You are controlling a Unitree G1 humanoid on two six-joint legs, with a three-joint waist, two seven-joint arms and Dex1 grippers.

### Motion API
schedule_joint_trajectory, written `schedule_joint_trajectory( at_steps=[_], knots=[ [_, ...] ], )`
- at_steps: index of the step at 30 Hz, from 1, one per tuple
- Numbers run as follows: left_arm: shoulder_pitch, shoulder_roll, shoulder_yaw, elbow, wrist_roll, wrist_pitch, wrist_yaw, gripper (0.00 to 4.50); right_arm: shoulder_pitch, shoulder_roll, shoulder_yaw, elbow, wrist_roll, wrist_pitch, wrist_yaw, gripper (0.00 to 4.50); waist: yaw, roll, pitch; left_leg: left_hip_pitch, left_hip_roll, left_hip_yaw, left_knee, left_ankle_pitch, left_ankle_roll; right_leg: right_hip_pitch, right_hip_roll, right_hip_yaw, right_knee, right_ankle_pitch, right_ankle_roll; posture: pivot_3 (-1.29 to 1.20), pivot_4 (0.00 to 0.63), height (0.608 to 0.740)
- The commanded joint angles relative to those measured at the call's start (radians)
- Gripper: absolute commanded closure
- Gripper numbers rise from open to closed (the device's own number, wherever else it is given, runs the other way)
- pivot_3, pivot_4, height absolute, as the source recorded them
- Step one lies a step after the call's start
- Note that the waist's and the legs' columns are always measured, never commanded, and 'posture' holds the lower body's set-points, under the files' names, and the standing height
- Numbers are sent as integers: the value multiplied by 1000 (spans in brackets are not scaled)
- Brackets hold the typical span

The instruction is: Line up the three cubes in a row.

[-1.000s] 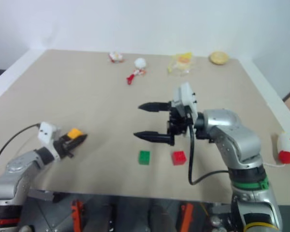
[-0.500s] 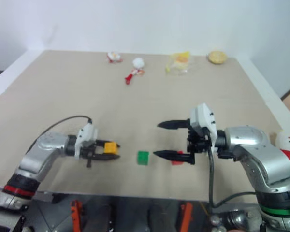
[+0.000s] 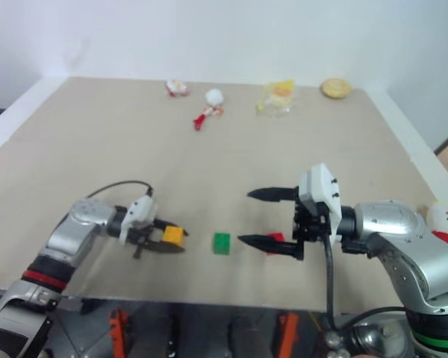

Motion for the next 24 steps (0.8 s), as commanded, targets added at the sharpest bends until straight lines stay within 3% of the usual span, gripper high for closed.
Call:
schedule_joint_trajectory(
  at_steps=[1, 5, 7, 13, 18, 21, 24],
  knots=[
    [4, 0, -3, -28, 4, -3, 2, 3129, -6, -16, -32, -29, 19, -5, -5, 0, 0, 0, 0, 0, 0, 0, 0, 0, 0, 0, 0, 0, 0, 0, 0, 0, 150, 740],
    [6, -5, -3, -25, 12, -3, 5, 3129, -11, -18, -30, -24, 19, -6, -4, 0, 0, 0, 0, 0, 0, 0, 0, 0, 0, 0, 0, 0, 0, 0, 0, 0, 150, 740],
    [7, -4, -3, -23, 16, -4, 5, 2088, -13, -20, -28, -21, 19, -7, -2, 0, 0, 0, 0, 0, 0, 0, 0, 0, 0, 0, 0, 0, 0, 0, 0, 0, 150, 740],
    [8, 2, 17, -52, -11, 19, -5, 9, -17, -24, -29, -14, 20, -7, 5, 0, 0, 0, 0, 0, 0, 0, 0, 0, 0, 0, 0, 0, 0, 0, 0, 0, 150, 740],
    [-46, -21, 173, -196, -203, 272, 150, 9, -1, 1, -91, -19, 74, 8, -45, 0, 0, 0, 0, 0, 0, 0, 0, 0, 0, 0, 0, 0, 0, 0, 0, 0, 150, 740],
    [-81, -89, 330, -265, -325, 407, 408, 9, -10, 95, -145, 6, 112, 15, -200, 0, 0, -1, 0, 0, 0, -2, 1, 0, 0, 1, 0, -2, 0, 2, 4, 0, 150, 740],
    [-75, -178, 443, -292, -327, 408, 669, 9, -9, 201, -141, 59, 31, -25, -355, 0, -1, 0, 0, 1, 0, -2, 2, 0, 0, 2, 0, -1, 0, 4, 7, 0, 150, 740]
  ],
)
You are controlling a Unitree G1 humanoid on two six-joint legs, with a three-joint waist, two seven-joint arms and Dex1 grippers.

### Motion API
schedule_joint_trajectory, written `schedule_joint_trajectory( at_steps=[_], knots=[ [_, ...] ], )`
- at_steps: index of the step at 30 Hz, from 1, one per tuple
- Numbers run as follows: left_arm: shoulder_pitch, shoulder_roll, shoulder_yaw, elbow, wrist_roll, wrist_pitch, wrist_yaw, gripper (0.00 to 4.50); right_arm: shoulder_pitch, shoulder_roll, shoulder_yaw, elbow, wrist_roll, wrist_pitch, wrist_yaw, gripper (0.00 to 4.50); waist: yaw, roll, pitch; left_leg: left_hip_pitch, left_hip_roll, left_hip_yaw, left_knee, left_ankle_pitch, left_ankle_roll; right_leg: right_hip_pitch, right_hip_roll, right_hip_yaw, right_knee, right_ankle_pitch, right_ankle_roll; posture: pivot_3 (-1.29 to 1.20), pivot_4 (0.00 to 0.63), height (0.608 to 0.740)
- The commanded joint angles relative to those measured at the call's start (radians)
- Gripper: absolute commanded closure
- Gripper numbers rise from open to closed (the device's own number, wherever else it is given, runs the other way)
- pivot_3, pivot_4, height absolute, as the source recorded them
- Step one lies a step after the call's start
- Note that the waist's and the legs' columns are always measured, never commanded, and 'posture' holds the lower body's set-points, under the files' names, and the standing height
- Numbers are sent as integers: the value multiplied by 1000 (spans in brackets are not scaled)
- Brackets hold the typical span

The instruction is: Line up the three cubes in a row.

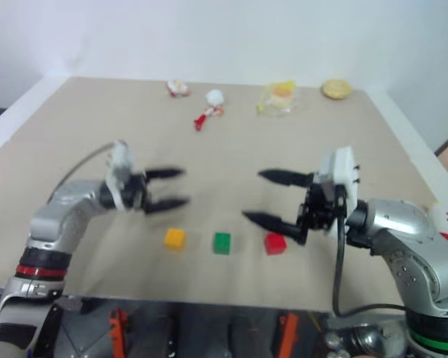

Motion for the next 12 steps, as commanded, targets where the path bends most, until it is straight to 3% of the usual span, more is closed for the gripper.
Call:
schedule_joint_trajectory(
  at_steps=[1, 5, 8, 12],
  knots=[
    [22, -82, 125, -47, 16, -16, 315, 9, -4, 98, -16, 61, -86, -54, -182, 0, -1, 0, 0, 1, 0, 1, 0, 0, 0, 0, 0, 1, 0, 0, 1, 0, 150, 740],
    [106, -172, 155, -53, 170, -123, 603, 9, -2, 252, 10, 184, -279, -194, -383, 0, 0, 0, -1, 2, -1, 1, -1, 0, 0, 1, 0, 3, 0, 1, 1, 0, 150, 740],
    [184, -220, 147, -48, 251, -229, 702, 9, 10, 347, -7, 307, -434, -344, -531, 0, 2, 0, -1, 0, -1, 1, 0, 1, -1, -1, 0, 3, 0, 2, 1, 0, 150, 740],
    [211, -245, 133, 6, 341, -275, 823, 9, 28, 405, -13, 399, -515, -445, -604, 0, 6, 0, -1, 0, -2, 2, -1, 1, -1, -1, 0, 4, 0, 2, 1, 0, 150, 740]
  ],
)
